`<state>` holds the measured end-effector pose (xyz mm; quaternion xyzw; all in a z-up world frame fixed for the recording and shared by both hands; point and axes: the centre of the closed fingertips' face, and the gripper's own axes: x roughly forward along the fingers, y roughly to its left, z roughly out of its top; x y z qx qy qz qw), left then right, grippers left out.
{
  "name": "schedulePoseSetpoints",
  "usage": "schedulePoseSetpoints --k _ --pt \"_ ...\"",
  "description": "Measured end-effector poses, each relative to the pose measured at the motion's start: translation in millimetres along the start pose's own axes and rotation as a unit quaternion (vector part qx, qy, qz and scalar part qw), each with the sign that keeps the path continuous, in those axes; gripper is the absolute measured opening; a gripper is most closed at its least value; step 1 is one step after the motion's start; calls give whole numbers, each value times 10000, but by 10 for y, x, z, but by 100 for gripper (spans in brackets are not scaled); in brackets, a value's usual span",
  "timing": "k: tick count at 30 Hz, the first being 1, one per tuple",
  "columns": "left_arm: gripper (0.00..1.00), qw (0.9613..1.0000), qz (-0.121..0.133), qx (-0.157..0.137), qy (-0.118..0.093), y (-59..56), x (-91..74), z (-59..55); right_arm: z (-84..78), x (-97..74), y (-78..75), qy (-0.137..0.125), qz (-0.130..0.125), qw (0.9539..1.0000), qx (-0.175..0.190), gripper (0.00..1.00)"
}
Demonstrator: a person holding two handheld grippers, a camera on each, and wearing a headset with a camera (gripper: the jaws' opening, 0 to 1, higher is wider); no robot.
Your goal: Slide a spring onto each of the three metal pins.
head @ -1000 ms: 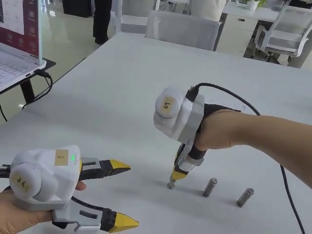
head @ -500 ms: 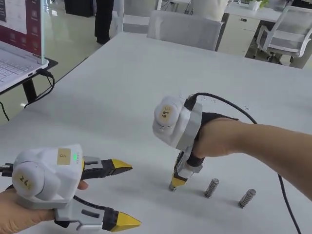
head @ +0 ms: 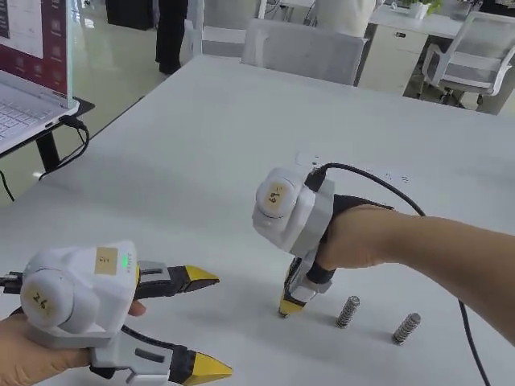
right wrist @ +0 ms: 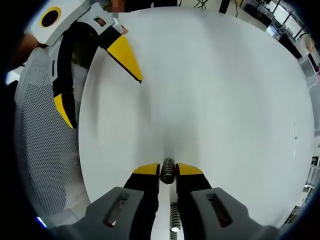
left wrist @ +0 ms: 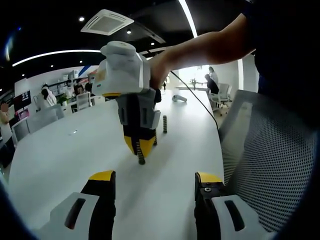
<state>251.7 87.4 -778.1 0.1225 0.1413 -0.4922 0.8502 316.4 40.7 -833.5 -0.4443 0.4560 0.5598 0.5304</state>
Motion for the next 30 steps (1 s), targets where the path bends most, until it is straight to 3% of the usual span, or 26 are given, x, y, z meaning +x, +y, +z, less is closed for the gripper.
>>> schedulePoseSetpoints --k 15,30 --pt "60 10000 -25 -18 -11 12 10 -9 -49 -98 -43 -251 -104 9995 131 29" --pt "61 10000 -61 1 4 19 65 56 -216 -338 -151 -884 -508 9939 425 49"
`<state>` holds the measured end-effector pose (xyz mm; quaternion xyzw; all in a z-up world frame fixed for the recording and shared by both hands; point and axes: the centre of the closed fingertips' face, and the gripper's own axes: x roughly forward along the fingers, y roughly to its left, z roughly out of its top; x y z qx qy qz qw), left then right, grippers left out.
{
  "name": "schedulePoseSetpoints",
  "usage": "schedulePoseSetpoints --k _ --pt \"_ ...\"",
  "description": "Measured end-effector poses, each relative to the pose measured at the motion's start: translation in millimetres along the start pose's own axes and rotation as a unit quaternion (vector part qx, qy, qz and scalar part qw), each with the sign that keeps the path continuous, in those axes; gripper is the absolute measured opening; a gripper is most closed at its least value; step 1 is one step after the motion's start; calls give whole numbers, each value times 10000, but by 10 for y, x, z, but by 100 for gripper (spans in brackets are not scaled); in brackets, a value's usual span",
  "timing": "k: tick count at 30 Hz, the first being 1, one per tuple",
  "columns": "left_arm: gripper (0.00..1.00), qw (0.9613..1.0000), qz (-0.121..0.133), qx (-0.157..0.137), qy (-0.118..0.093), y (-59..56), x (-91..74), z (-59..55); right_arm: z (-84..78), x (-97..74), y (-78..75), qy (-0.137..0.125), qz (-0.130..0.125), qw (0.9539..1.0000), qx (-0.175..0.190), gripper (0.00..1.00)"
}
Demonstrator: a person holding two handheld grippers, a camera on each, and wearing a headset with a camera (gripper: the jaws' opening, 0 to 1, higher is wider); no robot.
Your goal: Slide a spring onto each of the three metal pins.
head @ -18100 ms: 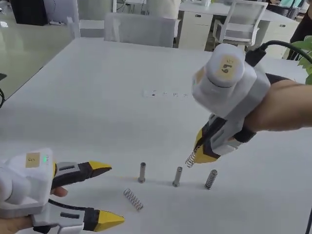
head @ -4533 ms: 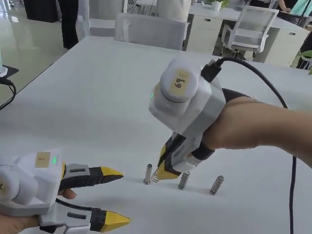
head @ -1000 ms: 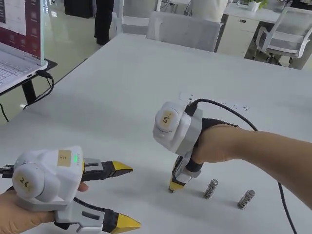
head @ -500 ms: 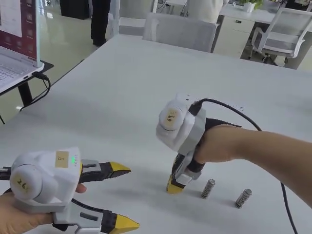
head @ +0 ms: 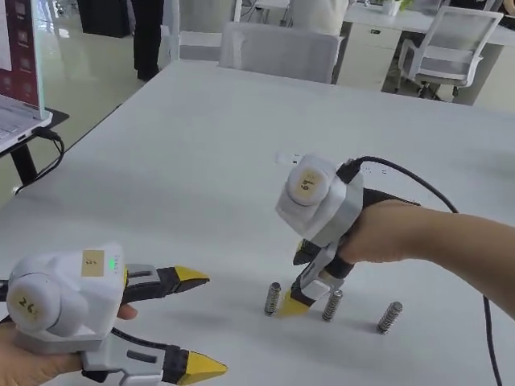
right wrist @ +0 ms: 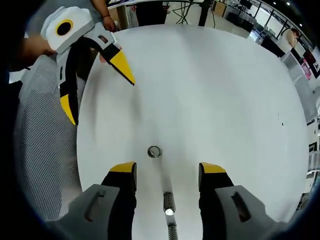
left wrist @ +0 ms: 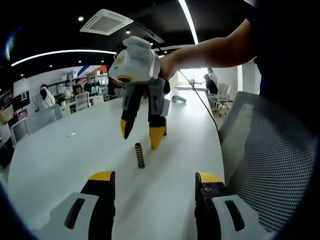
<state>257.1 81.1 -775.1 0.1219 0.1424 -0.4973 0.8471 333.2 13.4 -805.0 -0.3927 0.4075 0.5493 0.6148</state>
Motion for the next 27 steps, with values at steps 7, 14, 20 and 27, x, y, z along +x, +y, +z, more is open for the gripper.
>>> schedulePoseSetpoints --k 7,14,20,27 --pt "61 10000 -7 6 28 -4 16 30 -42 -158 -74 -469 -224 9983 243 58" --pt "61 10000 -9 -15 13 5 38 65 -109 -340 -108 -847 -436 9944 457 63" --pt "61 10000 -20 -32 -11 12 69 95 -203 -521 -150 -1210 -635 9879 735 66" --pt "62 10000 -1 -66 -70 11 73 138 -287 -727 -54 -1606 -858 9784 980 70"
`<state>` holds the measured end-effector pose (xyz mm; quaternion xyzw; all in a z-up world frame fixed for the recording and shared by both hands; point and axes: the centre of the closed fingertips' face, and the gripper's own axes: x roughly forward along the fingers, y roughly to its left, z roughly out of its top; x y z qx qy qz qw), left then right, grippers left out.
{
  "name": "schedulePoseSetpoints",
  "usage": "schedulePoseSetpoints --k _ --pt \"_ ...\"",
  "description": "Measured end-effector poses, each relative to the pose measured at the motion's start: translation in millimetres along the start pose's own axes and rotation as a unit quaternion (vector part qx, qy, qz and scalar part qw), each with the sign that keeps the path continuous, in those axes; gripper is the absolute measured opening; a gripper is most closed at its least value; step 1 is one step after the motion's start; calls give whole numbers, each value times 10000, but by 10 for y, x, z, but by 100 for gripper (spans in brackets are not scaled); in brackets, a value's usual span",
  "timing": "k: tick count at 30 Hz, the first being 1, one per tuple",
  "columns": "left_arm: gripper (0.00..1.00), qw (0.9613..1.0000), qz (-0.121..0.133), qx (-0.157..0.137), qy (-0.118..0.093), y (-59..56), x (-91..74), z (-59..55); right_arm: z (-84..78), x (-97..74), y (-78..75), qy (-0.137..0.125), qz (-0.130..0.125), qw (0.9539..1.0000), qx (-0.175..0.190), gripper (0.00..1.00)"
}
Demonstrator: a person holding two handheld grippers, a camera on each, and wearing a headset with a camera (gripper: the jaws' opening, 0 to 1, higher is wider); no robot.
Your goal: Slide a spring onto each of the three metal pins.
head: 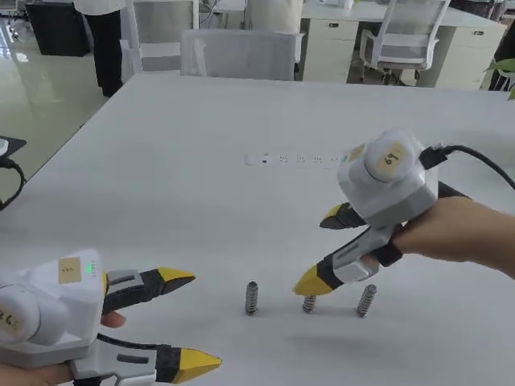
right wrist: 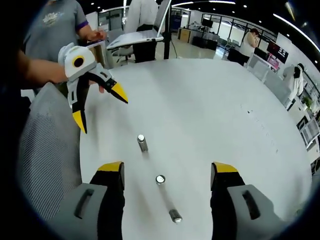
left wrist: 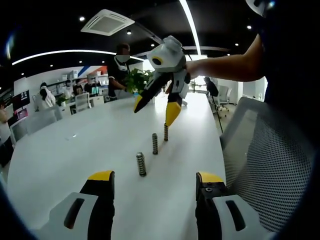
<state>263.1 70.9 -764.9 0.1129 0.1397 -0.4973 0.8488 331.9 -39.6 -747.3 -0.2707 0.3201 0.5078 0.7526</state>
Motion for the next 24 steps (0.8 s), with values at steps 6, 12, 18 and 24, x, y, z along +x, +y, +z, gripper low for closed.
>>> schedulePoseSetpoints --k 6,12,18,24 --pt "62 9999 71 -83 -93 -40 -43 48 -64 -176 5 -285 -171 9992 215 72" --pt "63 9997 103 -150 -140 -72 -62 73 -174 -305 5 -596 -323 9969 402 73" --pt "63 9994 135 -229 -231 -29 -33 88 -294 -348 -23 -905 -526 9925 624 73" --pt "63 9992 145 -265 -245 -17 -13 65 -386 -432 -35 -1334 -777 9844 847 74"
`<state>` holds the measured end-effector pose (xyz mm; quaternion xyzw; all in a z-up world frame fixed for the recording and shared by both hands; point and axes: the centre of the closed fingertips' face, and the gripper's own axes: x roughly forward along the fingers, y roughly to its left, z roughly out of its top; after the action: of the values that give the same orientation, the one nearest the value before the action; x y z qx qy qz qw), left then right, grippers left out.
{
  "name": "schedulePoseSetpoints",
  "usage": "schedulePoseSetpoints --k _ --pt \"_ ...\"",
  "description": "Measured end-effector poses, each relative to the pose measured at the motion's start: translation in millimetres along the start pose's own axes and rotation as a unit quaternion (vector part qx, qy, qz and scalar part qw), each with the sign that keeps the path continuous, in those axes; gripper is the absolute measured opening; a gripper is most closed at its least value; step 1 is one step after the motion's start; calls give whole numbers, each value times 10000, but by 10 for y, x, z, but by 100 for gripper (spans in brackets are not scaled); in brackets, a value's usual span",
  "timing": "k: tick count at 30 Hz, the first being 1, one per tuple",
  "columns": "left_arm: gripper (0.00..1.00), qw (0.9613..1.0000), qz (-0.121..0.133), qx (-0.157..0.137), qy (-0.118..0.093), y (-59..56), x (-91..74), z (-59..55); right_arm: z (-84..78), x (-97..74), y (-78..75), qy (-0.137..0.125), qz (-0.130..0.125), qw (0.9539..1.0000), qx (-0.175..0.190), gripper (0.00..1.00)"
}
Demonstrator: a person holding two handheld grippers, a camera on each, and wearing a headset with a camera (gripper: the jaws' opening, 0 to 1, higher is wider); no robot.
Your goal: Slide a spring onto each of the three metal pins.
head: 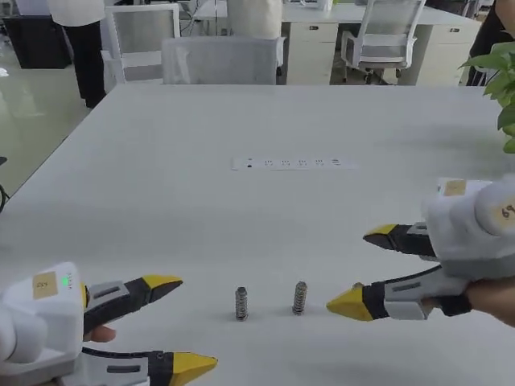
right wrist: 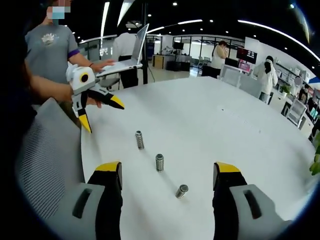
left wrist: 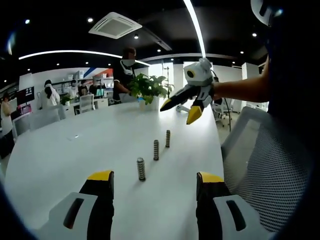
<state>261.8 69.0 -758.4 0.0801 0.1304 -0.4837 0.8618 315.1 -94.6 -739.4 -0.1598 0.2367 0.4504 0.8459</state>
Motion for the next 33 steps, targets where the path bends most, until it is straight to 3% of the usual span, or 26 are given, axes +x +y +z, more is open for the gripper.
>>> schedulePoseSetpoints --k 2,10,15,18,20,24,33 --pt "63 10000 11 -20 -14 6 -2 -7 -27 -39 20 -161 -6 9997 202 73" --pt "63 9999 69 -81 -43 31 -20 -26 -297 -125 123 -434 -84 9987 244 74" --pt "63 9999 82 -128 -49 15 -17 -39 -456 -169 84 -548 -216 9970 501 76" --pt "63 9998 92 -142 -53 5 -16 -45 -510 -191 91 -629 -296 9965 464 77" --pt "63 9998 114 -158 -68 7 -19 -43 -520 -212 73 -801 -390 9948 497 79" --pt "63 9996 165 -191 -111 12 -20 -33 -607 -257 54 -824 -470 9932 667 79" --pt "63 9994 170 -283 -76 -29 -2 -114 -658 -289 40 -843 -550 9927 670 80"
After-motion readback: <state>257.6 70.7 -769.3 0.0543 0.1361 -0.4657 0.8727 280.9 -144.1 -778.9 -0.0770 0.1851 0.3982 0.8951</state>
